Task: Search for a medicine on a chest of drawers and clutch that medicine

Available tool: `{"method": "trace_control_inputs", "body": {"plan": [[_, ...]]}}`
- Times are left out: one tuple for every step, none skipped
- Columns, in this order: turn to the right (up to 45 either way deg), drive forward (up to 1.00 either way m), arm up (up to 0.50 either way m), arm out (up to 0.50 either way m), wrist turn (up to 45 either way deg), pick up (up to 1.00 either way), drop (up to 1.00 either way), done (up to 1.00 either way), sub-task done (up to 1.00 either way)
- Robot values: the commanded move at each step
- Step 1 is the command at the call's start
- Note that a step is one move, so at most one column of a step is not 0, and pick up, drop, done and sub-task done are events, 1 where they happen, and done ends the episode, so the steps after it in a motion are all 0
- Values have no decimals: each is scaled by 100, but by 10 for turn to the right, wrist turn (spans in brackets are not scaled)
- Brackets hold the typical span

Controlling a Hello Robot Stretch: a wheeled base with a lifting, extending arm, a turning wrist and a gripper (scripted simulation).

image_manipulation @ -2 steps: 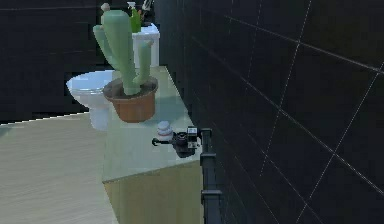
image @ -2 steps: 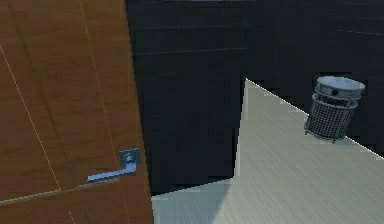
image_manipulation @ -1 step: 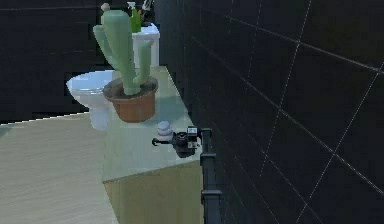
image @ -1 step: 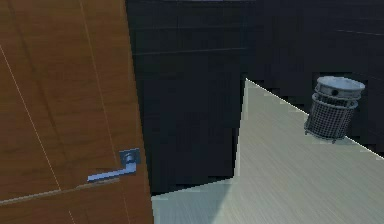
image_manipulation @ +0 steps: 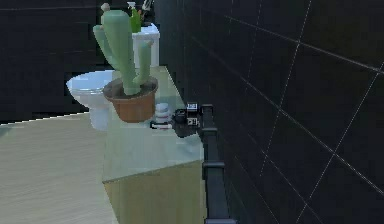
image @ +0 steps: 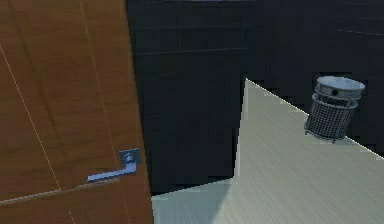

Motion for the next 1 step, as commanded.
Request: {"method": "trace_control_inputs", "body": {"plan": [[0, 0, 0, 0, 0, 0, 0, 100, 0]]}}
